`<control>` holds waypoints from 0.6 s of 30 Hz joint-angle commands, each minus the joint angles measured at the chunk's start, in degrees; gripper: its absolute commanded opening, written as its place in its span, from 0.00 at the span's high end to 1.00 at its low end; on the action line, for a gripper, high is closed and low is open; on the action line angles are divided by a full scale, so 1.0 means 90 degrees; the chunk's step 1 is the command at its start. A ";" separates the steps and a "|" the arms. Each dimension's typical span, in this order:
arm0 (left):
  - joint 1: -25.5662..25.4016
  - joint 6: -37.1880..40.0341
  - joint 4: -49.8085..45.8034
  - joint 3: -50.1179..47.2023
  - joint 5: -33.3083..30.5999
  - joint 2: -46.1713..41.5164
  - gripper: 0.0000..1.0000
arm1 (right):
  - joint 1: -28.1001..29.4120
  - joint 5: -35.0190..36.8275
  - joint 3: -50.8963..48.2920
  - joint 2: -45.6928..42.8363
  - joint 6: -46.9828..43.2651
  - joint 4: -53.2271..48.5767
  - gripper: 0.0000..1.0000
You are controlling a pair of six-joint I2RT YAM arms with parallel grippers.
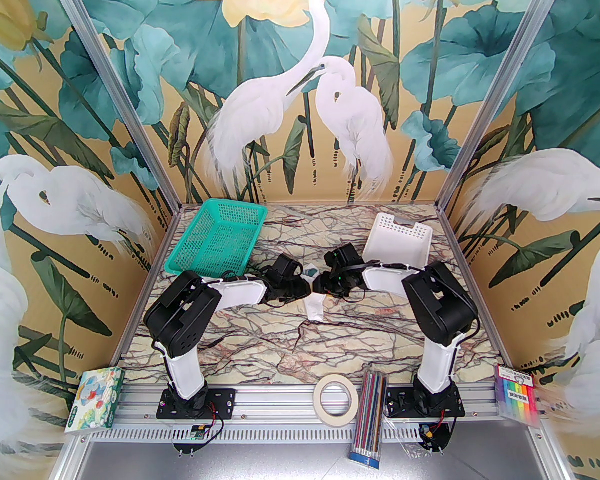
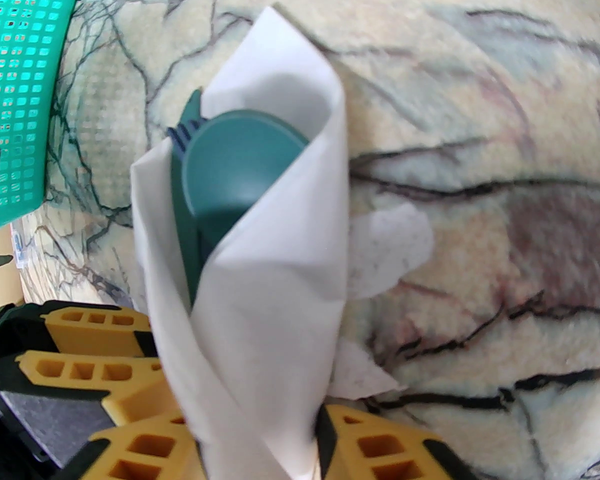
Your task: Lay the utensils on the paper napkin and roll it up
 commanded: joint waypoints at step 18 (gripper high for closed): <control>0.0241 0.0083 0.0044 -0.0807 0.0444 -0.1426 0.55 | -0.0052 0.0329 -0.0236 0.0172 -0.0341 -0.0479 1.00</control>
